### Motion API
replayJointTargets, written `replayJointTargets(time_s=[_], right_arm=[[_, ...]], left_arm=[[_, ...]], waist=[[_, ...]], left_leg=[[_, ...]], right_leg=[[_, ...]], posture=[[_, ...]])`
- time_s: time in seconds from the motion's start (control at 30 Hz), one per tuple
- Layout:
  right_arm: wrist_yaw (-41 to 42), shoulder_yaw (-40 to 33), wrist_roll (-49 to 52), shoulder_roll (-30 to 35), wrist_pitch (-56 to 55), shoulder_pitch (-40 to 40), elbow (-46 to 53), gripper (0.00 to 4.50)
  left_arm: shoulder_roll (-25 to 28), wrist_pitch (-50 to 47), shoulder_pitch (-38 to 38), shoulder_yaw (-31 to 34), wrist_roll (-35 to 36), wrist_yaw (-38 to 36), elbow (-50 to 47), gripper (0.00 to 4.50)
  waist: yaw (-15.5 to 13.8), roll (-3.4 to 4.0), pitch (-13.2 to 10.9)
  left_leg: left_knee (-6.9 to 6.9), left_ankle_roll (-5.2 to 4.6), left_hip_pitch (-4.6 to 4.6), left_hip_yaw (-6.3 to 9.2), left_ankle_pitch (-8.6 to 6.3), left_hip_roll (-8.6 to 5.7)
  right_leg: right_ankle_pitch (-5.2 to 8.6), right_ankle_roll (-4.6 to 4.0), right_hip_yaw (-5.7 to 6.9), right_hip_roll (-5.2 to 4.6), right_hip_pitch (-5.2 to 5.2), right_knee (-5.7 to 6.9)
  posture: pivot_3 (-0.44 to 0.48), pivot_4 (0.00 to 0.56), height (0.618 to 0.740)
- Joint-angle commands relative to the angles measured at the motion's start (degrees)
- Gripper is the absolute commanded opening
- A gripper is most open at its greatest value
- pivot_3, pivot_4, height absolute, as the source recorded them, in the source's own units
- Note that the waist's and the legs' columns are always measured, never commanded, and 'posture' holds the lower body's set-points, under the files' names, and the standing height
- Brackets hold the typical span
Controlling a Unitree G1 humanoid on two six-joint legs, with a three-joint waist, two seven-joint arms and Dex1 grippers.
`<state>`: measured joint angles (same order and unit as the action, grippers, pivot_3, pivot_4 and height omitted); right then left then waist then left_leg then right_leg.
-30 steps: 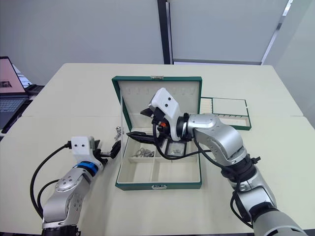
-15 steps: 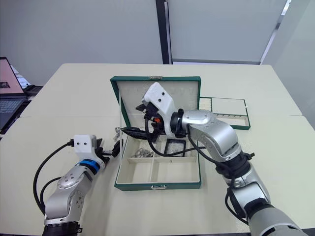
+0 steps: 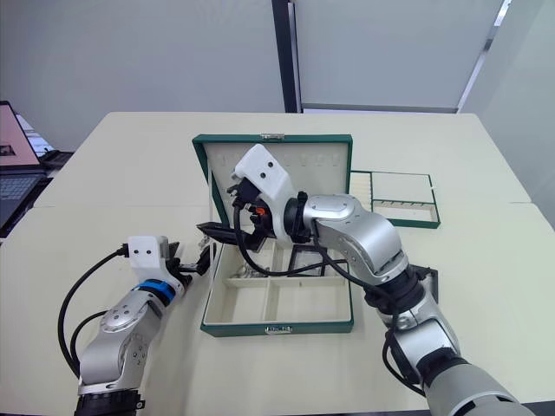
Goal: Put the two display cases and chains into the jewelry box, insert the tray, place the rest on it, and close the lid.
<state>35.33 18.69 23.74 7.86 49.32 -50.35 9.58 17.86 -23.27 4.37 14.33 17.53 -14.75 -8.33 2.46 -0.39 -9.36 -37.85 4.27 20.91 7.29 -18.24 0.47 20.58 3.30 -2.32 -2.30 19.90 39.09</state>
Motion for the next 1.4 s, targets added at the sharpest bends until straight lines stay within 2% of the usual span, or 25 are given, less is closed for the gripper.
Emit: replayJointTargets(time_s=[0.03,0.7,1.1,1.4], right_arm=[[-0.92,-0.79,-0.53,-0.45,-0.35,-1.06,2.09,4.50],[-2.62,0.14,0.02,-2.47,2.48,-0.18,4.31,4.50],[-10.01,4.24,-1.79,-8.19,7.91,0.11,7.04,4.50],[-11.92,7.19,-4.34,-10.56,7.50,-1.10,6.19,4.50]], left_arm=[[1.05,1.30,-0.03,1.24,0.44,-1.00,-0.75,4.48],[1.80,0.62,-0.17,1.22,0.42,-2.92,-0.92,4.48],[1.69,0.25,0.45,0.62,0.11,-3.70,-0.34,4.48],[1.27,0.41,1.50,-0.01,-0.07,-3.34,0.59,4.48]], waist=[[0.00,0.00,0.00],[0.49,0.01,-0.01],[0.74,0.02,-0.01],[0.75,0.02,-0.01]], left_leg=[[0.00,0.00,0.00,0.01,0.00,0.00],[0.05,0.00,0.01,0.13,0.00,-0.01],[0.08,0.00,0.02,0.19,0.00,-0.02],[0.11,0.01,0.02,0.27,0.00,-0.04]], right_leg=[[0.00,0.00,0.00,0.00,0.01,0.00],[-0.02,-0.03,0.00,0.02,0.08,0.02],[-0.03,-0.04,0.00,0.03,0.16,0.05],[-0.04,-0.06,0.00,0.03,0.22,0.05]], posture=[[0.000,0.150,0.740],[0.000,0.150,0.740],[0.000,0.150,0.740],[0.000,0.150,0.740]])
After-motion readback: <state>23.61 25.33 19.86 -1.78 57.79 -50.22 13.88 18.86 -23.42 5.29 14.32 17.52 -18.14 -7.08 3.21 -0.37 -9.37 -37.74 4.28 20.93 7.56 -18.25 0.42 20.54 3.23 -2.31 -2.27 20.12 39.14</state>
